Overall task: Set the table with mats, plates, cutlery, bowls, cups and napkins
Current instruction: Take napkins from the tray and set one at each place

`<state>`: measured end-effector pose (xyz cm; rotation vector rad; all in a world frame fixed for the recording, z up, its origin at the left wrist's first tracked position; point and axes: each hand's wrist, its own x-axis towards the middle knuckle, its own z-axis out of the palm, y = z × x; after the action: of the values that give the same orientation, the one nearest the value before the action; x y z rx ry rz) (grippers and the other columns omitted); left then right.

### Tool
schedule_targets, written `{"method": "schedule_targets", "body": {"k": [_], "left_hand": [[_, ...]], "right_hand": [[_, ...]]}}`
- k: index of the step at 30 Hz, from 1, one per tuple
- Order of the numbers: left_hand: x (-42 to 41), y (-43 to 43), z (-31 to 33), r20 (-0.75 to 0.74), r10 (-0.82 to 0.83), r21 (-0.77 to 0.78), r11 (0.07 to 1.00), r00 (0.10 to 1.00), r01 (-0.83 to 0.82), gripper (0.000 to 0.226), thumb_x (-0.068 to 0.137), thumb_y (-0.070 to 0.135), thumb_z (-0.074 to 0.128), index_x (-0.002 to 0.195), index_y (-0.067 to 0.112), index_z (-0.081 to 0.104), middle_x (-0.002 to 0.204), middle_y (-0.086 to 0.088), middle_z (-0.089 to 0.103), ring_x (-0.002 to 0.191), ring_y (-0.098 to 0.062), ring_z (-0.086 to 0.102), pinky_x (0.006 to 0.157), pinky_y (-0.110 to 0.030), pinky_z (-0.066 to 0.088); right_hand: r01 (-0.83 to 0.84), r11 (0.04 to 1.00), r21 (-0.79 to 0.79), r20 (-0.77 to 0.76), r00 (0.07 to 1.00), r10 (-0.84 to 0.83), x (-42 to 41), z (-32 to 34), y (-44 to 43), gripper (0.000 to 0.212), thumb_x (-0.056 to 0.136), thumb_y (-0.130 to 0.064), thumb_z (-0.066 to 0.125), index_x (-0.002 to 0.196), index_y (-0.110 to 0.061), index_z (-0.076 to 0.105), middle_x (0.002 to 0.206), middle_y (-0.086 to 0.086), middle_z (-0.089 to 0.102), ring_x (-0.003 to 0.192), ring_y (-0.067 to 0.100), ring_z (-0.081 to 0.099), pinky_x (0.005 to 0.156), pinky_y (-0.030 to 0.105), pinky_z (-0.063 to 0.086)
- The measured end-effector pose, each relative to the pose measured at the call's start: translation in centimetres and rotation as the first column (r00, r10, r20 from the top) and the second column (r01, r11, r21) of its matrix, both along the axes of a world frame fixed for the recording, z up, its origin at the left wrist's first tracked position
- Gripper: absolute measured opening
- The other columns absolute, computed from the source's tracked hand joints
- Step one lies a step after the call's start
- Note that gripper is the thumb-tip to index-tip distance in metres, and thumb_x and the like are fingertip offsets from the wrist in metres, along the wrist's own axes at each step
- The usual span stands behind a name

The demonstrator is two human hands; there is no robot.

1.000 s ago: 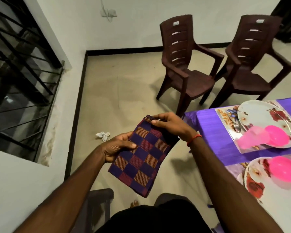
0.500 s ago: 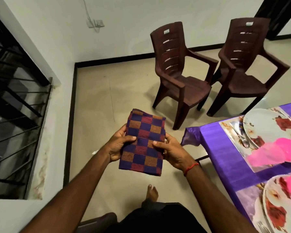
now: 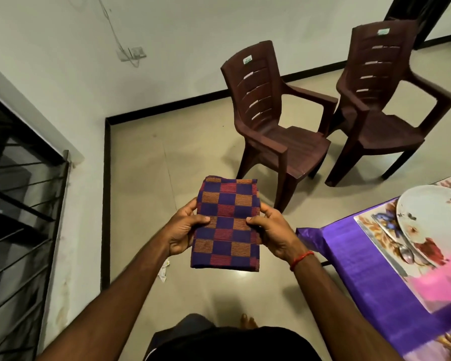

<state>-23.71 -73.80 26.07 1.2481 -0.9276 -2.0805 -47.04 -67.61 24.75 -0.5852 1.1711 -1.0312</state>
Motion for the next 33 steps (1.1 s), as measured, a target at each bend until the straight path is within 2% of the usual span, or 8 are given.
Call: {"method": "schedule_targets", "body": {"k": [7, 12, 16, 19, 21, 25, 30, 33], "left_hand": [[-2.2, -7.3, 0.6, 0.046, -0.069, -0.089, 0.993, 0.997, 0.073, 0.035, 0.092, -0.010, 0.058, 0.118, 0.011, 0.068, 0.107, -0.019, 0.074, 0.092, -0.035, 0.073, 0.072, -0.043, 0.064], [-4.4, -14.0, 2.8, -0.046, -0.191, -0.143, 0.973, 0.980, 0.183, 0.037, 0.087, -0.019, 0.050, 0.068, 0.006, 0.070, 0.101, -0.024, 0.075, 0.083, -0.034, 0.075, 0.061, -0.036, 0.063], [-5.3, -18.7, 3.3, -0.033, -0.251, -0.145, 0.959, 0.967, 0.244, 0.022, 0.099, -0.007, 0.049, 0.096, 0.005, 0.068, 0.099, -0.021, 0.073, 0.078, -0.028, 0.075, 0.058, -0.035, 0.063], [-5.9, -21.1, 2.4, -0.106, -0.257, -0.049, 0.966, 0.961, 0.253, 0.024, 0.104, 0.010, 0.050, 0.121, 0.011, 0.067, 0.111, -0.019, 0.072, 0.083, -0.024, 0.075, 0.070, -0.038, 0.063], [-6.4, -22.4, 1.8, -0.136, -0.301, 0.013, 0.952, 0.944, 0.305, 0.031, 0.106, 0.024, 0.047, 0.126, 0.012, 0.067, 0.117, -0.019, 0.071, 0.090, -0.026, 0.075, 0.079, -0.044, 0.061], [-8.3, -23.3, 1.4, -0.025, -0.559, 0.051, 0.827, 0.829, 0.560, 0.045, 0.099, 0.048, 0.049, 0.127, 0.017, 0.065, 0.118, -0.019, 0.072, 0.100, -0.035, 0.073, 0.079, -0.056, 0.061], [-12.5, -23.2, 1.1, 0.065, -0.769, 0.003, 0.638, 0.636, 0.770, 0.051, 0.089, 0.012, 0.073, 0.136, 0.017, 0.054, 0.126, -0.017, 0.069, 0.109, -0.038, 0.071, 0.075, -0.057, 0.062], [-15.7, -23.1, 0.9, 0.058, -0.807, -0.032, 0.586, 0.587, 0.809, 0.057, 0.087, 0.002, 0.073, 0.137, 0.019, 0.051, 0.122, -0.015, 0.072, 0.107, -0.038, 0.071, 0.076, -0.056, 0.062]], "right_hand": [[0.137, 0.986, -0.098, -0.016, 0.990, -0.139, -1.3, 1.2, -4.3, 0.038, 0.096, 0.009, 0.052, 0.120, -0.017, 0.065, 0.108, 0.006, 0.075, 0.102, 0.028, 0.072, 0.080, 0.044, 0.062], [0.301, 0.937, -0.179, -0.065, 0.946, -0.317, -1.9, 2.9, -8.6, 0.023, 0.089, 0.013, 0.059, 0.086, -0.003, 0.075, 0.104, 0.019, 0.074, 0.094, 0.034, 0.072, 0.074, 0.040, 0.063], [0.389, 0.903, -0.181, -0.112, 0.904, -0.412, -2.2, 3.4, -11.0, 0.024, 0.094, 0.011, 0.054, 0.081, -0.002, 0.069, 0.095, 0.013, 0.076, 0.087, 0.030, 0.074, 0.062, 0.034, 0.063], [0.467, 0.863, -0.191, -0.138, 0.858, -0.495, -2.2, 2.8, -12.1, 0.033, 0.095, 0.011, 0.054, 0.077, -0.009, 0.074, 0.098, 0.014, 0.076, 0.092, 0.035, 0.074, 0.070, 0.046, 0.063], [0.535, 0.817, -0.213, -0.161, 0.806, -0.570, -2.2, 2.2, -12.5, 0.042, 0.094, 0.012, 0.054, 0.074, -0.016, 0.078, 0.102, 0.014, 0.076, 0.095, 0.039, 0.073, 0.076, 0.053, 0.059], [0.661, 0.711, -0.239, -0.231, 0.672, -0.703, -2.4, 1.1, -11.5, 0.041, 0.090, 0.014, 0.059, 0.077, -0.018, 0.080, 0.105, 0.013, 0.076, 0.096, 0.036, 0.073, 0.075, 0.045, 0.063], [0.773, 0.584, -0.248, -0.263, 0.526, -0.809, -3.9, 1.1, -9.4, 0.036, 0.087, 0.016, 0.063, 0.081, -0.016, 0.080, 0.102, 0.007, 0.077, 0.098, 0.035, 0.072, 0.077, 0.043, 0.063], [0.846, 0.479, -0.233, -0.198, 0.441, -0.875, -4.9, 1.3, -7.7, 0.029, 0.091, 0.008, 0.061, 0.105, -0.014, 0.074, 0.100, 0.010, 0.077, 0.091, 0.029, 0.073, 0.071, 0.036, 0.063]]}}
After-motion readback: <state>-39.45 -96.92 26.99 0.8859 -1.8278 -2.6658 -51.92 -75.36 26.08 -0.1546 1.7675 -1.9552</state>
